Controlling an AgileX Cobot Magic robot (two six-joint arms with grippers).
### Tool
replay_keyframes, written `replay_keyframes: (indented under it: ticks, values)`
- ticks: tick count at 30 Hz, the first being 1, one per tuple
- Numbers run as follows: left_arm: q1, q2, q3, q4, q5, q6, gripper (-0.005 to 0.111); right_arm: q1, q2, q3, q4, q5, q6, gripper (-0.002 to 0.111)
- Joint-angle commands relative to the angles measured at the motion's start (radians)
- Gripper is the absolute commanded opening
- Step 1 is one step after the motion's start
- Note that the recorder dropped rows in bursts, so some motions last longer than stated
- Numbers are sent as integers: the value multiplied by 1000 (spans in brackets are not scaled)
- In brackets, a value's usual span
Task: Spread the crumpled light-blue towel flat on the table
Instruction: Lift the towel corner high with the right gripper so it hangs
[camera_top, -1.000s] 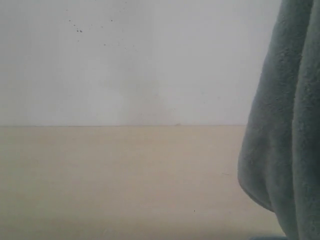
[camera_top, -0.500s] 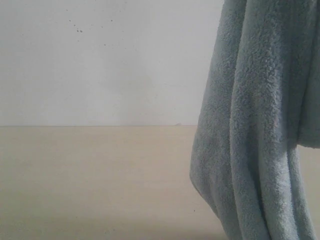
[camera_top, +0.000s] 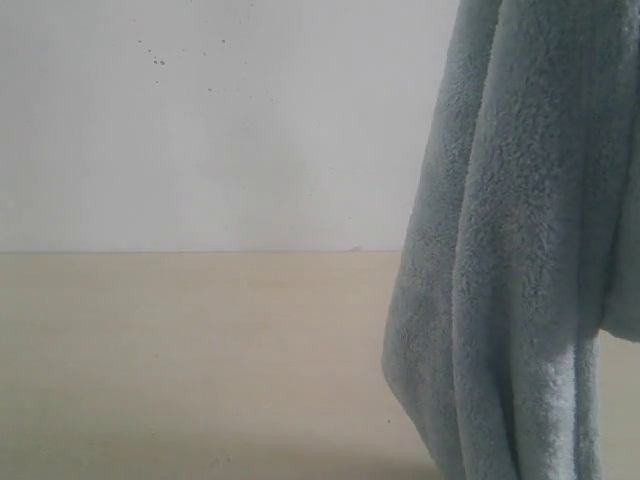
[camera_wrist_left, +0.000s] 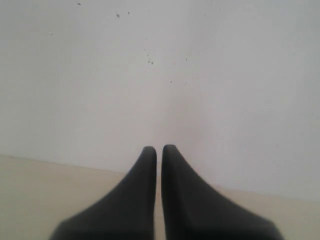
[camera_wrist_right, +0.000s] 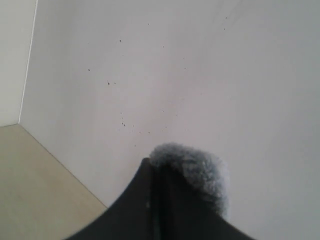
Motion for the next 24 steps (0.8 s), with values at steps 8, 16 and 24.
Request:
replay_keyframes:
  ticks: [8, 16, 24]
  values:
    - [-22, -2, 4, 15, -18, -530, 4, 1, -6, -2, -14, 4, 7, 0]
    - [-207, 102, -30, 637, -139, -885, 4, 1, -4, -2, -14, 4, 7, 0]
    - [-252, 722, -247, 1152, -497, -1131, 4, 1, 27, -2, -14, 7, 11, 0]
